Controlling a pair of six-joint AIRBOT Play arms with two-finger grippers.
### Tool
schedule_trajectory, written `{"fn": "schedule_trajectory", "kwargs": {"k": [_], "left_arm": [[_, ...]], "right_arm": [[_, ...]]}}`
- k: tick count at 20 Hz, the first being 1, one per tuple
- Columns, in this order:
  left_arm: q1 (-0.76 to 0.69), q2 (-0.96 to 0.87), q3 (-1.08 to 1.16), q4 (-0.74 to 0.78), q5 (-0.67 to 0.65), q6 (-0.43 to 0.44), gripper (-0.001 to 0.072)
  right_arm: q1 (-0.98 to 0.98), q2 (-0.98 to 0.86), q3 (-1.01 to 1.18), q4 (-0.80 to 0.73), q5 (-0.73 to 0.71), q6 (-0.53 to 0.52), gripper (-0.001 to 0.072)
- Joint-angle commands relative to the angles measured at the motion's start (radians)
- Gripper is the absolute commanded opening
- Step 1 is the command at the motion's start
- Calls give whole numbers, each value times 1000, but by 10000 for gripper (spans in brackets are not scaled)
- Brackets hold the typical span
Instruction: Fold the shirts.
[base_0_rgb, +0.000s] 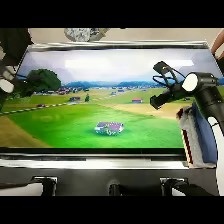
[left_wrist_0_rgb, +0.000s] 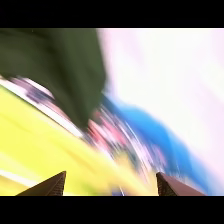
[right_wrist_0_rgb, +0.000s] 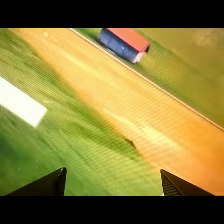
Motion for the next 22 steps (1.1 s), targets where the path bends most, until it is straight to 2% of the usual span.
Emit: {"fn": "schedule_trajectory", "kwargs": {"k": [1, 3, 4, 6, 9, 11, 13, 14, 15, 16, 17, 19, 21, 22], "left_arm": [[240, -275, 171, -358, -105, -35, 720], [281, -360, 171, -507, -89, 98, 720], [280, -391, 171, -529, -67, 126, 720], [257, -431, 171, -572, 45, 169, 720], [203, -464, 172, -736, 247, 299, 720], [172, -490, 174, -808, 327, 301, 720], [148, -529, 204, -822, 343, 300, 713], [137, -546, 229, -822, 344, 309, 630], [125, -557, 253, -822, 345, 323, 453], [115, -564, 275, -822, 346, 326, 211], [108, -565, 287, -822, 346, 327, 26], [103, -549, 316, -822, 296, 385, 25], [100, -484, 335, -822, 227, 536, 25], [97, -425, 335, -820, 186, 638, 24]], "right_arm": [[1, 0, 0, 24, 2, 14, 705], [1, 0, 0, 43, 8, 16, 705], [1, 0, 0, 47, 7, 16, 706], [1, 0, 0, 51, 9, 16, 706], [1, 0, 0, 80, 24, 16, 705], [1, 0, 0, 114, 23, 16, 705], [1, 0, 0, 147, 32, 16, 704], [1, 0, 0, 162, 47, 16, 703], [1, 0, 0, 170, 61, 16, 703], [1, 0, 0, 174, 77, 16, 700], [1, 0, 0, 175, 95, 16, 686], [1, 0, 0, 168, 121, 6, 674], [1, 7, 3, 110, 129, -15, 674], [1, 21, 8, 64, 127, -30, 674]]}}
